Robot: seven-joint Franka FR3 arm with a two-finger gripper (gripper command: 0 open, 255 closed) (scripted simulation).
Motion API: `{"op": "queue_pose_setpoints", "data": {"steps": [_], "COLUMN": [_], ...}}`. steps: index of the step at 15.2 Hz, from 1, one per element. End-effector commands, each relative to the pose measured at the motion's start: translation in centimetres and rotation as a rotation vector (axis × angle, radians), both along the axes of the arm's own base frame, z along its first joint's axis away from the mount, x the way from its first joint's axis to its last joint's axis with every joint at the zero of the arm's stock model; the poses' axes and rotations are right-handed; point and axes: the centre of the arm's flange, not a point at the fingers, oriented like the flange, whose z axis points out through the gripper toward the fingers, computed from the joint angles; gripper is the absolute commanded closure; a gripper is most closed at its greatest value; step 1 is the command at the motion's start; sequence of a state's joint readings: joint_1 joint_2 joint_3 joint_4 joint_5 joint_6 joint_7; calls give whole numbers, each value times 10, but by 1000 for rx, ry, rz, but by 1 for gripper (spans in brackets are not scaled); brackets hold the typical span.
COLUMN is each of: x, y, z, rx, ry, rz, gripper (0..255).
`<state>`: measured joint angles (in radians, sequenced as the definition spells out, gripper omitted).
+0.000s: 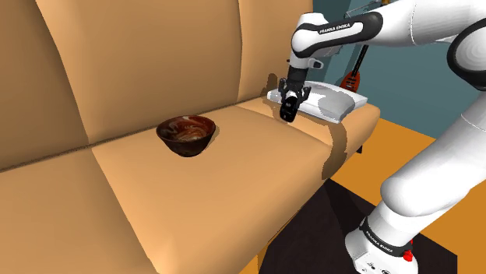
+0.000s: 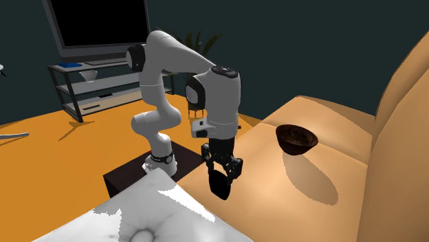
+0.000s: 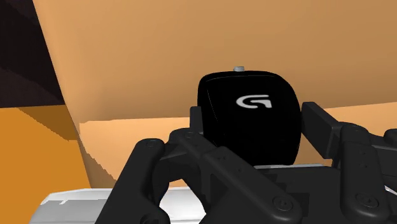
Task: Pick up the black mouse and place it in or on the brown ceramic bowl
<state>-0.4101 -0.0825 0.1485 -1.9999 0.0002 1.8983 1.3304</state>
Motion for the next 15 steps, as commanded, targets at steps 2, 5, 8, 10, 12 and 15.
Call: {"op": "queue_pose_setpoints", "data": {"steps": [2, 5, 8, 10, 12, 15], "x": [1, 1, 1, 1, 1, 1], "y": [0, 0, 0, 0, 0, 0], "z": [16, 32, 48, 58, 69, 85], "rx": [0, 0, 0, 0, 0, 0], "ry": [0, 0, 0, 0, 0, 0], "rz": [0, 0, 0, 0, 0, 0], "gripper": [255, 255, 255, 255, 255, 255]}}
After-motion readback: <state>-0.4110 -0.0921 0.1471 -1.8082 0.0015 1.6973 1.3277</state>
